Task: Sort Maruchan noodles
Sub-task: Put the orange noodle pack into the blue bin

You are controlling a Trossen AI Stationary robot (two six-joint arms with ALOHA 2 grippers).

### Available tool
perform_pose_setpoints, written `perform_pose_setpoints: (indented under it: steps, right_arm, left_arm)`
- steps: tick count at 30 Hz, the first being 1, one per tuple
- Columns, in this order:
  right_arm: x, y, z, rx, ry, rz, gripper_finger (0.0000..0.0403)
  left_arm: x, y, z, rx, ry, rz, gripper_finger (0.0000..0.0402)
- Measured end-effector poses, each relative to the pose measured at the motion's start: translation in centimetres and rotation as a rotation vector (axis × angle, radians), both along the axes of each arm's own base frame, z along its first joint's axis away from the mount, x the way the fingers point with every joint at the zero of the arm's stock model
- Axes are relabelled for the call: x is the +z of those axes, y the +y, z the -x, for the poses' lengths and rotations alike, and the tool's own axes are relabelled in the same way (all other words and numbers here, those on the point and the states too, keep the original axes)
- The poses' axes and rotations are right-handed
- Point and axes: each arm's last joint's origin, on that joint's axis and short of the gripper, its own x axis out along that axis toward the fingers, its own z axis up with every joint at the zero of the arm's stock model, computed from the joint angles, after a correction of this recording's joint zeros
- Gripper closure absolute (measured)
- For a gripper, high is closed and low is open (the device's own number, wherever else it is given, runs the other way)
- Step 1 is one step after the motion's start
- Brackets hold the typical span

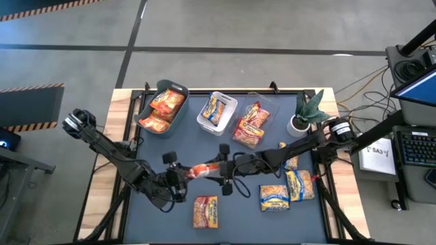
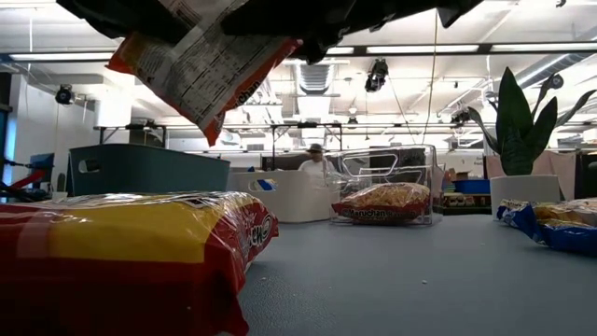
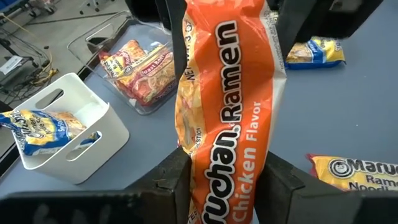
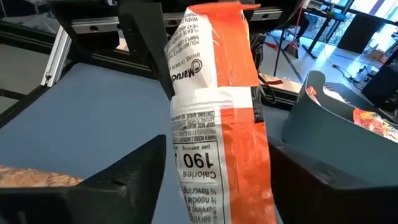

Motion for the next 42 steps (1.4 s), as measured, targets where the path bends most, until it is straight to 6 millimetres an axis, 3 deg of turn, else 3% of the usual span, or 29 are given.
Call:
perform_pose_setpoints:
  steps: [9, 20, 27, 34, 42]
  right_arm:
    - [4.4, -0.7, 2.7, -0.007, 0.01, -0.02, 0.0117]
    - [7.9, -1.9, 6.5, -0.037, 0.049, -0.009, 0.0122]
    - [7.8, -2.3, 7.8, -0.044, 0.093, -0.014, 0.0121]
    - [7.6, -2.3, 7.8, -0.044, 0.099, -0.012, 0.0122]
    - [7.6, -2.3, 7.8, -0.048, 0.1, -0.025, 0.0122]
  left_arm:
    - [1.4, 1.4, 1.0, 0.034, -0.004, -0.02, 0.0296]
    - [3.6, 7.2, 1.9, 0.164, 0.059, -0.104, 0.0295]
    - [6.6, 10.3, 3.1, 0.132, 0.124, -0.133, 0.0295]
    - [9.8, 13.1, 5.3, 0.217, 0.403, -0.243, 0.0295]
    - [9.6, 16.9, 6.3, 0.471, 0.642, -0.213, 0.0294]
